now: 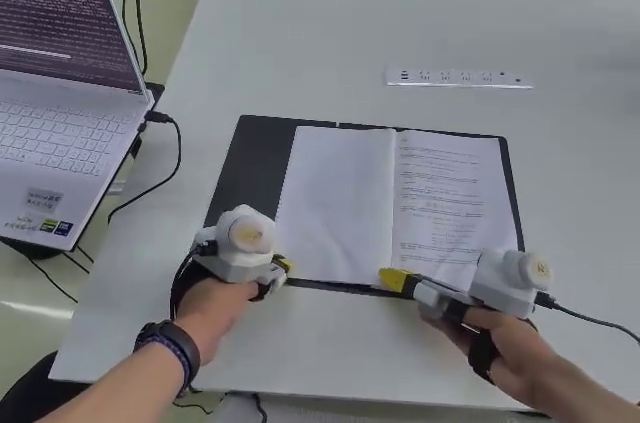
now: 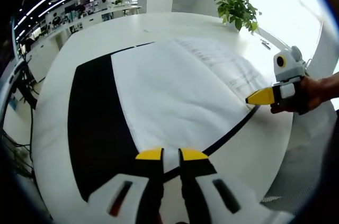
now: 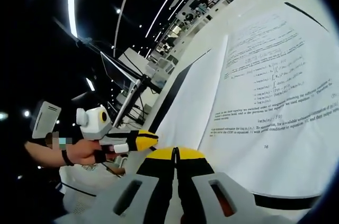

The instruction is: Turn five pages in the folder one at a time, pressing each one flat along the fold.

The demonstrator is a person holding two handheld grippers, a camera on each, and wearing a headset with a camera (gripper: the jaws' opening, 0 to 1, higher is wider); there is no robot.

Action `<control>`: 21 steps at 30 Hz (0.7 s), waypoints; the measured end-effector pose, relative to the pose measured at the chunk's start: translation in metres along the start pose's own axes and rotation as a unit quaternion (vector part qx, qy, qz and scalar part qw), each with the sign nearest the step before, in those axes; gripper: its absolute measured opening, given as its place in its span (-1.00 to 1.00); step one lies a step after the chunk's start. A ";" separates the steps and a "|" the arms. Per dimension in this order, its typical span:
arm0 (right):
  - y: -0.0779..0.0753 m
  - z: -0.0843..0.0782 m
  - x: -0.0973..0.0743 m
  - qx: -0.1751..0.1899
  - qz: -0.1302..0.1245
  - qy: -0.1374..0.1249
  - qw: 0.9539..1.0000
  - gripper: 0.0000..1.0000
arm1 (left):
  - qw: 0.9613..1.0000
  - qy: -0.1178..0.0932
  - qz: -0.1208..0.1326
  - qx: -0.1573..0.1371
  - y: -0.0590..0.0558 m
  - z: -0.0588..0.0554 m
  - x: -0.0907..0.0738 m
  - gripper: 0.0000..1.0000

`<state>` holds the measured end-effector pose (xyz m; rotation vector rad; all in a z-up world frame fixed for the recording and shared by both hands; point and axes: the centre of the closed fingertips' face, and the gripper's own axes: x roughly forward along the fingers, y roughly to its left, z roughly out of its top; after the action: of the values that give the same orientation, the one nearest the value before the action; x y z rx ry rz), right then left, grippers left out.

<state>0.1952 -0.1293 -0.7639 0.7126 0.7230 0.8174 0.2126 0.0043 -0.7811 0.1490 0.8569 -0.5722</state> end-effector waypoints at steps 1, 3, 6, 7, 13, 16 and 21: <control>0.001 0.002 -0.003 -0.007 -0.002 -0.005 1.000 -1.00 | 1.000 0.000 -0.001 0.000 -0.001 0.000 0.000 -0.77; 0.002 0.005 -0.007 -0.015 -0.005 -0.008 1.000 -1.00 | 1.000 -0.007 -0.006 -0.004 -0.003 0.003 -0.003 -0.74; 0.001 0.009 -0.013 -0.030 -0.015 -0.009 0.999 -1.00 | 0.999 -0.023 -0.004 -0.022 -0.005 0.010 -0.009 -0.71; 0.000 0.010 -0.016 -0.034 -0.022 -0.009 0.999 -1.00 | 0.999 -0.025 -0.004 -0.024 -0.006 0.011 -0.010 -0.69; -0.005 0.018 -0.033 -0.075 -0.052 -0.003 0.996 -0.90 | 0.999 -0.041 -0.019 -0.008 -0.020 0.021 -0.018 -0.56; -0.008 0.024 -0.044 -0.094 -0.064 -0.007 0.993 -0.80 | 0.999 -0.047 -0.023 -0.003 -0.023 0.027 -0.022 -0.50; -0.013 0.035 -0.062 -0.117 -0.083 -0.014 0.990 -0.64 | 0.998 -0.054 -0.028 0.009 -0.028 0.038 -0.029 -0.39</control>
<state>0.1976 -0.1964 -0.7368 0.4459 0.6393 0.7232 0.2080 -0.0205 -0.7315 0.1099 0.7520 -0.6354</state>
